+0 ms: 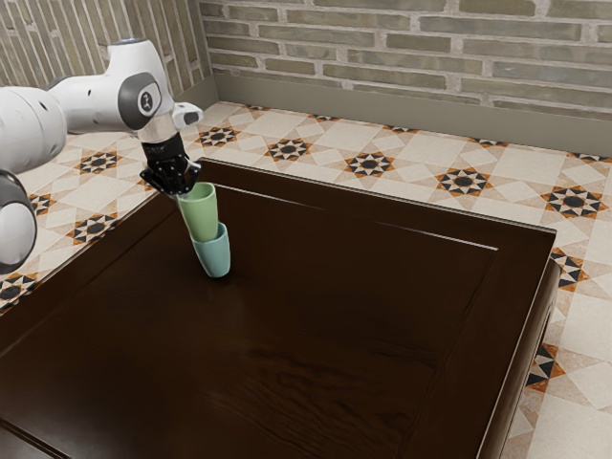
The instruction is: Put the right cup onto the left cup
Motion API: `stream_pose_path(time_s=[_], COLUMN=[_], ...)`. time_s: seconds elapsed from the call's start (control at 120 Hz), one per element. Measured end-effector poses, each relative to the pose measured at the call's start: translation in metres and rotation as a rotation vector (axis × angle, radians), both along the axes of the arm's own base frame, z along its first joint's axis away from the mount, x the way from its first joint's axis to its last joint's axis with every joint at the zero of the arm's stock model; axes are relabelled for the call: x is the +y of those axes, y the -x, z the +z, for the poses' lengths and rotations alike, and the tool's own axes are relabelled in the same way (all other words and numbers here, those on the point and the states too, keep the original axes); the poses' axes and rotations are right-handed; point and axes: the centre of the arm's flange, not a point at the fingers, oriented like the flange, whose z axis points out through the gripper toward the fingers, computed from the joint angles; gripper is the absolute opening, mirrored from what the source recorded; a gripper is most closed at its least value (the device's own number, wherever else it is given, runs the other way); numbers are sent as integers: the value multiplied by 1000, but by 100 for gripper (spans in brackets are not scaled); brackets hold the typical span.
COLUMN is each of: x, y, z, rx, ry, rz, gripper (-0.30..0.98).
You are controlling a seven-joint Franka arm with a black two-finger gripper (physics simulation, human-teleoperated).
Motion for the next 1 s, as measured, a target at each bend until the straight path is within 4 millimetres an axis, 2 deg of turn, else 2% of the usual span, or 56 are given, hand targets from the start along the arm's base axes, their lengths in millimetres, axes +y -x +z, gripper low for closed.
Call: stream_pose_path(time_s=[0.175, 0.3, 0.358, 0.467, 0.542, 0.65, 0.717, 0.783, 0.85, 1.0], x=[1, 4, 1, -4, -10, -32, -51, -76, -92, -112], y=[-10, -15, -15, -6, 10, 32, 43, 56, 73, 130], z=[-2, -14, -17, -9, 9, 38, 59, 88, 110, 126], rx=[-17, -10, -5, -3, -3, -12, -29, -51, -59, -36], ry=[-5, 3, 11, 19, 21, 20, 11, -40, -96, -148], rz=[-12, -15, -19, -21, -23, -44, -70, -128, -180, -250], gripper=[-10, -10, 2, 27, 39, 51, 56, 59, 62, 65])
